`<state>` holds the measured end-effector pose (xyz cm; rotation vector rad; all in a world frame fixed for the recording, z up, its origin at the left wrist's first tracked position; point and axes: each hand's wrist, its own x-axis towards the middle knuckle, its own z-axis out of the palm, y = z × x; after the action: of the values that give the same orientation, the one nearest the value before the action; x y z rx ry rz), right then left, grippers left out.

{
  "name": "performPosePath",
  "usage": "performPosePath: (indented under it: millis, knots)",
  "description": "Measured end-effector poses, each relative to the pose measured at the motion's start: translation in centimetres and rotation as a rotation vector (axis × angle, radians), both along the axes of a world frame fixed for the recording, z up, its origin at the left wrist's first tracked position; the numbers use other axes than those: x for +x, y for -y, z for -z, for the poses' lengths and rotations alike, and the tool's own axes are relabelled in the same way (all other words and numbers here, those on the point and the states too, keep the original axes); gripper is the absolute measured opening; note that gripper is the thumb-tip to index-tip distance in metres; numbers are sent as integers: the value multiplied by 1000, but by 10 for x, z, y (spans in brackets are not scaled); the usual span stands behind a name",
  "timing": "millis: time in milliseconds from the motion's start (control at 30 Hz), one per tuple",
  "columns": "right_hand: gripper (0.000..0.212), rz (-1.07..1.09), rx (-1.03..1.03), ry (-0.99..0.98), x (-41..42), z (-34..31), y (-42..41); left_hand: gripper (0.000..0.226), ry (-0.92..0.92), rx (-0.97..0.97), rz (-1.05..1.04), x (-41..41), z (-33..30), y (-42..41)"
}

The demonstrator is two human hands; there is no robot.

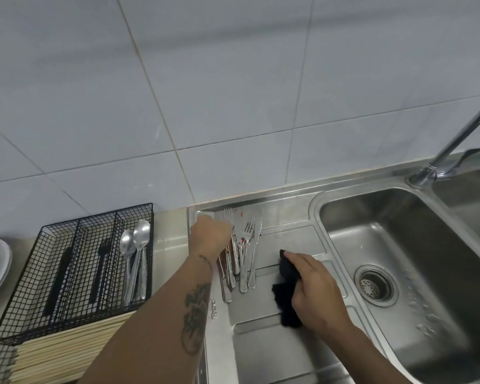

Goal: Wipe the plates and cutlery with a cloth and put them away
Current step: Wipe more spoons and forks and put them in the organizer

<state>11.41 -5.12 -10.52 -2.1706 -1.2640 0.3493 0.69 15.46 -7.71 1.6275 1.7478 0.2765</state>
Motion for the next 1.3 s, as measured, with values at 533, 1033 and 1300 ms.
performPosePath:
  millis: [533,1033,1300]
  knots:
    - [61,-67,181,96,-20,-44,16,8,477,-349,174,-23,-55,85]
    - [44,-191,319,386,-46,-67,75,15,608,-482,245,-51,-80,167]
    - [28,-224,368,536,-38,-75,83,27,457,-579,387,-73,-111,187]
